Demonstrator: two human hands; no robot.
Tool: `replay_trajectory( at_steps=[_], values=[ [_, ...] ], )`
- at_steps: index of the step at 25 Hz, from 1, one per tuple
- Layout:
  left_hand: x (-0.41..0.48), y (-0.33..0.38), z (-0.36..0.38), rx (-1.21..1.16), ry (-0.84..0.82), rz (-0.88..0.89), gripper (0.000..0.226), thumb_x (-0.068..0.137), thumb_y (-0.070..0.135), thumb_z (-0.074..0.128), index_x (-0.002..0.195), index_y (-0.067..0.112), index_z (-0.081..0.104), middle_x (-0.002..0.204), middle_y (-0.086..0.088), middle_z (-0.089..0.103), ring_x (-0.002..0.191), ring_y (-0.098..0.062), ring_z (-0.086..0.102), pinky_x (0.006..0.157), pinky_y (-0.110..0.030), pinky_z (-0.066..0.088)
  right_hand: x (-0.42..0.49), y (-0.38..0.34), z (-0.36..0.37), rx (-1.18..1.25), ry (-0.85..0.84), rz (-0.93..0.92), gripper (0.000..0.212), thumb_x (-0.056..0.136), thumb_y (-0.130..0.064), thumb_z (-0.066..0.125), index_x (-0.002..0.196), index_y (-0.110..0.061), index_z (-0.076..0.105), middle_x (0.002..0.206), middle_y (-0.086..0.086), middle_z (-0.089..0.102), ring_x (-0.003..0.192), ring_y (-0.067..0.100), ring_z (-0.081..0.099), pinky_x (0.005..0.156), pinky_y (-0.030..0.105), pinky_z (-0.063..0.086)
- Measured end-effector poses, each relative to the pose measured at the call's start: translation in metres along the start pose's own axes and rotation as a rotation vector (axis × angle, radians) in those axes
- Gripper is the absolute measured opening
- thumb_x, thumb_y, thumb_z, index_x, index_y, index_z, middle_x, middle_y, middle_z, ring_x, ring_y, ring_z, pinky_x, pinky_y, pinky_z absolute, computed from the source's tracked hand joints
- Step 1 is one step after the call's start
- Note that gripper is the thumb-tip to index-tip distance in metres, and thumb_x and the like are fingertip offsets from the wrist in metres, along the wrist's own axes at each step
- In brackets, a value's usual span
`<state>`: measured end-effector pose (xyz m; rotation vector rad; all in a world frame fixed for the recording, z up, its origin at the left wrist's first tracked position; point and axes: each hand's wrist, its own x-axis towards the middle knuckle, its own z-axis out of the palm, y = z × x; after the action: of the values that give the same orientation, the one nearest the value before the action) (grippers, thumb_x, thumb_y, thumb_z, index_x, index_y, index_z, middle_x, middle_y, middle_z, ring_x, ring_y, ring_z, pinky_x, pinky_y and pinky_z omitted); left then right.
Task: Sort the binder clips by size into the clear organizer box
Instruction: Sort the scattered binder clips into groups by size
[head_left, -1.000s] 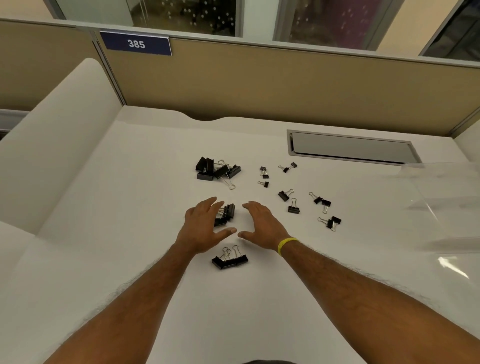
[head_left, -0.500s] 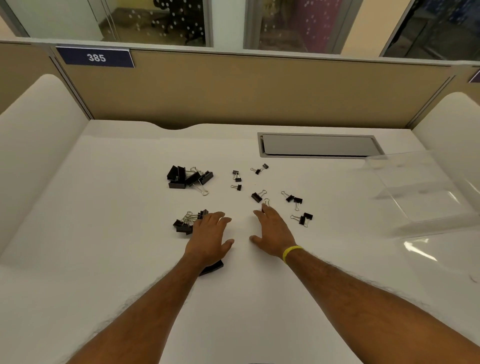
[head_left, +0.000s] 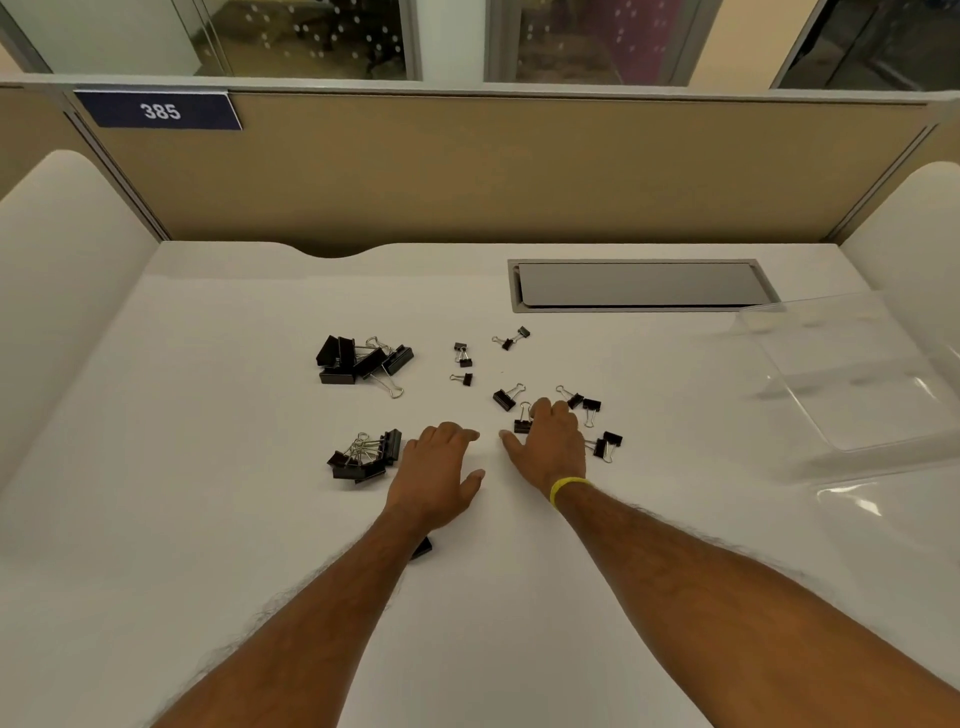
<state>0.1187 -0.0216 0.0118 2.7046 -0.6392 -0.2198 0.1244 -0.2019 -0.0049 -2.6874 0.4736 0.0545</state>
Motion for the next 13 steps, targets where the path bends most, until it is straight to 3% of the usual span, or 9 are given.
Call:
replay_trajectory(
  at_steps=[3, 6, 8, 10, 13],
  values=[
    [0.008, -0.003, 0.001, -0.069, 0.009, -0.025, 0.050, 0.090, 0.040, 0.057, 0.136, 0.022, 0.047, 0.135, 0.001, 0.050, 0.124, -0.021, 0.046, 0.102, -0.039, 0.038, 0.010, 0.001, 0.001, 0.044, -0.023, 0.043, 0.044, 0.084, -0.042, 0.060, 0.113, -0.011, 0.049, 0.114, 0.010, 0.052, 0.105, 0.030, 0.053, 0.082, 0.043, 0.050],
    [0.018, -0.002, 0.004, -0.175, 0.083, -0.078, 0.042, 0.092, 0.032, 0.058, 0.131, 0.019, 0.052, 0.129, -0.001, 0.056, 0.117, -0.021, 0.052, 0.097, -0.038, 0.044, 0.007, 0.004, 0.000, 0.373, 0.038, 0.158, 0.031, 0.076, -0.032, 0.065, 0.099, -0.017, 0.050, 0.100, 0.004, 0.056, 0.089, 0.023, 0.057, 0.077, 0.040, 0.051],
    [0.026, 0.010, 0.004, -0.370, 0.142, -0.156, 0.035, 0.094, 0.030, 0.057, 0.126, 0.017, 0.056, 0.121, 0.002, 0.060, 0.107, -0.017, 0.057, 0.089, -0.032, 0.047, -0.004, 0.003, 0.000, 0.641, 0.064, 0.136, 0.030, 0.074, -0.028, 0.069, 0.097, -0.020, 0.051, 0.091, -0.002, 0.057, 0.076, 0.014, 0.054, 0.070, 0.033, 0.049],
    [0.037, 0.027, 0.002, -0.682, 0.100, -0.307, 0.030, 0.095, 0.034, 0.055, 0.120, 0.017, 0.060, 0.110, 0.006, 0.065, 0.097, -0.012, 0.062, 0.083, -0.027, 0.050, -0.017, -0.003, 0.000, 0.752, 0.061, 0.042, 0.031, 0.077, -0.027, 0.073, 0.099, -0.023, 0.052, 0.088, -0.006, 0.058, 0.073, 0.010, 0.052, 0.067, 0.025, 0.048],
    [0.048, 0.033, 0.004, -0.950, 0.045, -0.444, 0.024, 0.092, 0.031, 0.061, 0.111, 0.017, 0.064, 0.092, 0.000, 0.073, 0.086, -0.015, 0.071, 0.081, -0.039, 0.059, -0.023, -0.012, -0.002, 0.777, 0.037, -0.031, 0.034, 0.077, -0.022, 0.074, 0.103, -0.025, 0.052, 0.091, -0.005, 0.060, 0.080, 0.013, 0.055, 0.067, 0.018, 0.046]
  ],
)
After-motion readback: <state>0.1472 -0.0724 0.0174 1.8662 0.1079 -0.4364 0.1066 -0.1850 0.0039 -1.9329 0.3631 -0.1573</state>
